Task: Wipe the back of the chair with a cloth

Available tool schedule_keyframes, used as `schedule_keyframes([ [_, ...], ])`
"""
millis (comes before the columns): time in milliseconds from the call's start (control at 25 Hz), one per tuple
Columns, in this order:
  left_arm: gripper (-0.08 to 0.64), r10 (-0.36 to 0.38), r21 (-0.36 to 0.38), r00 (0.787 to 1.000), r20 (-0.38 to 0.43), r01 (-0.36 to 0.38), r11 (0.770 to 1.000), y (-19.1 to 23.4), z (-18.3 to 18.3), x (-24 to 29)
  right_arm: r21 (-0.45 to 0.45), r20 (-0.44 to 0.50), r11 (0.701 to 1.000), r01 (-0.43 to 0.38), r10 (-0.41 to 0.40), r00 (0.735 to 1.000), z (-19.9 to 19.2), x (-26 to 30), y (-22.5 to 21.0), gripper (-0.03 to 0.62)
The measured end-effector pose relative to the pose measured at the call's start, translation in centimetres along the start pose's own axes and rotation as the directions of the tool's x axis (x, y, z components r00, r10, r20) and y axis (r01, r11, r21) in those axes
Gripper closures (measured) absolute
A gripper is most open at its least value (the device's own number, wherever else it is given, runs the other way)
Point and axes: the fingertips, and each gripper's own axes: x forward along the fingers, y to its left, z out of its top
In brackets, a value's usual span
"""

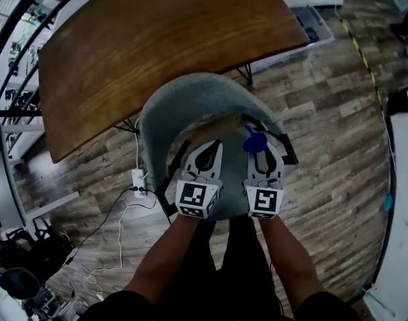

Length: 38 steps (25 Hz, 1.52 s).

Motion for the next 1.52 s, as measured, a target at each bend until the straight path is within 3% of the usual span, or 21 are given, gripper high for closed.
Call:
schedule_keyframes([
  [160, 0.554, 0.045, -0.008, 0.998, 0.037, -0.045, 0.999, -1.3, 2.3, -2.6, -0.032, 0.045, 0.996, -0.080, 0.081, 0.996, 3.3, -2.7, 0.7, 0.482],
  [440, 0.554, 0.062, 0.042, 0.995, 0.081, -0.066, 0.997, -4.3, 6.7, -7.8, -0.123, 0.129, 0.972, -0.202, 0.218, 0.967, 10.9, -6.7, 3.5, 0.482],
  [640, 0.554, 0.122, 0.033, 0.985, 0.125, -0.127, 0.991, -2.6, 9.5, -12.2, -0.144, 0.159, 0.951, -0.273, 0.295, 0.942, 14.7, -8.3, 6.1, 0.482],
  [800, 0.554, 0.158, 0.030, 0.971, 0.179, -0.166, 0.986, -1.8, 12.1, -15.8, -0.162, 0.159, 0.941, -0.298, 0.323, 0.933, 16.1, -10.1, 7.7, 0.482],
  [1080, 0.554, 0.163, 0.014, 0.953, 0.256, -0.172, 0.985, -2.2, 14.5, -22.6, -0.238, 0.156, 0.910, -0.338, 0.379, 0.912, 18.9, -13.7, 13.5, 0.483],
  [1240, 0.554, 0.165, 0.013, 0.943, 0.288, -0.176, 0.984, -3.4, 14.8, -25.8, -0.168, 0.176, 0.912, -0.374, 0.402, 0.899, 20.7, -16.5, 16.1, 0.483],
  [1520, 0.554, 0.167, 0.020, 0.930, 0.328, -0.183, 0.983, -3.0, 15.6, -30.4, -0.191, 0.128, 0.888, -0.418, 0.445, 0.887, 18.6, -18.5, 20.1, 0.483],
])
